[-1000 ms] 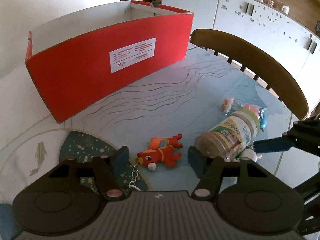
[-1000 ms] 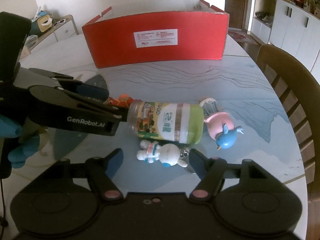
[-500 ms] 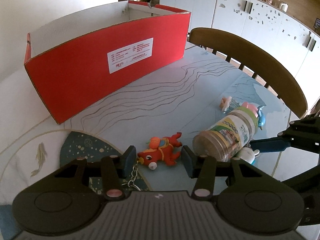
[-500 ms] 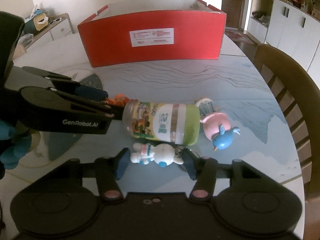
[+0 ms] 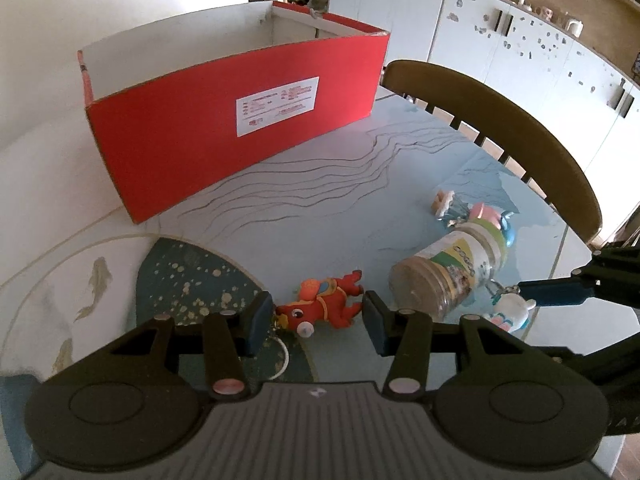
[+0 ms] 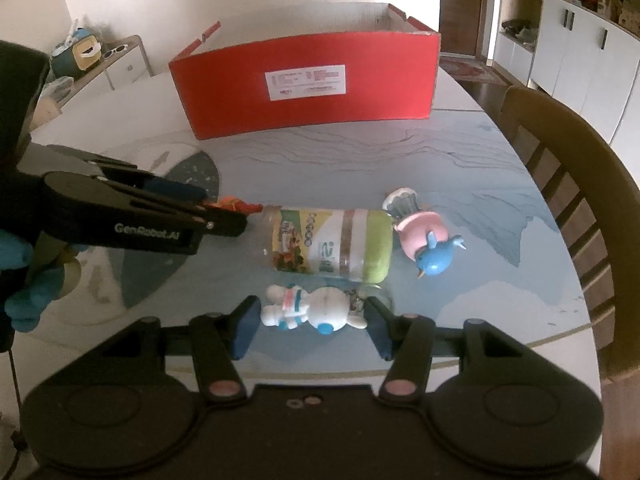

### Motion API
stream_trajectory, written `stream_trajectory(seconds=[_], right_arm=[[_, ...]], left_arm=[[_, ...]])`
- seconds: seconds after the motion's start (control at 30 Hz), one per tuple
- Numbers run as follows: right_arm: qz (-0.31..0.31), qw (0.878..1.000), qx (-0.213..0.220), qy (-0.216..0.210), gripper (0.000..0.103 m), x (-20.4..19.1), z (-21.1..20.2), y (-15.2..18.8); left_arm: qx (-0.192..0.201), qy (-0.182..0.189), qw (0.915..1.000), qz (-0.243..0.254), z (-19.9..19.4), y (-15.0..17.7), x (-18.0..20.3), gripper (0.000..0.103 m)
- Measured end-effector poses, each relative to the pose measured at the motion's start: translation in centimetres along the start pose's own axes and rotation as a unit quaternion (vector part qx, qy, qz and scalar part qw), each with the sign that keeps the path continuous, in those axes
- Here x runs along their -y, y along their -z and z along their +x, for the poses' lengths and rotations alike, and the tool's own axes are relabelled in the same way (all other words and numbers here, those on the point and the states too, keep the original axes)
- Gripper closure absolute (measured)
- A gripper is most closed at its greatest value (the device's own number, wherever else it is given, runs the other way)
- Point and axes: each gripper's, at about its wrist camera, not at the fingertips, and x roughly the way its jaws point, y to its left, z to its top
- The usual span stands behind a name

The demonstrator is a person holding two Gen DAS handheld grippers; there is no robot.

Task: Organize rigid objects
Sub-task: 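Grasp the orange plush fish with the left tool while the right tool grasps the white bunny, then carry the plush fish and white bunny with both tools over the shoebox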

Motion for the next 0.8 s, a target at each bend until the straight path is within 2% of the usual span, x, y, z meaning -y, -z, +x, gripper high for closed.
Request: stream_trajectory(seconds=[0.43, 0.8], right_arm=[[0.005, 1.0, 0.026, -0.01, 0.047, -0.6, -4.4, -0.9], [-0.015, 0.998, 0.054, -0.007, 0.047, -0.9, -7.5, -5.0]], left_arm=[[0.005, 0.007, 0.9994, -0.032, -4.2, -0.3, -0.7, 0.055], [0.036, -0.002, 0.9987, -0.037, -8.3, -3.3, -1.4, 0.055]])
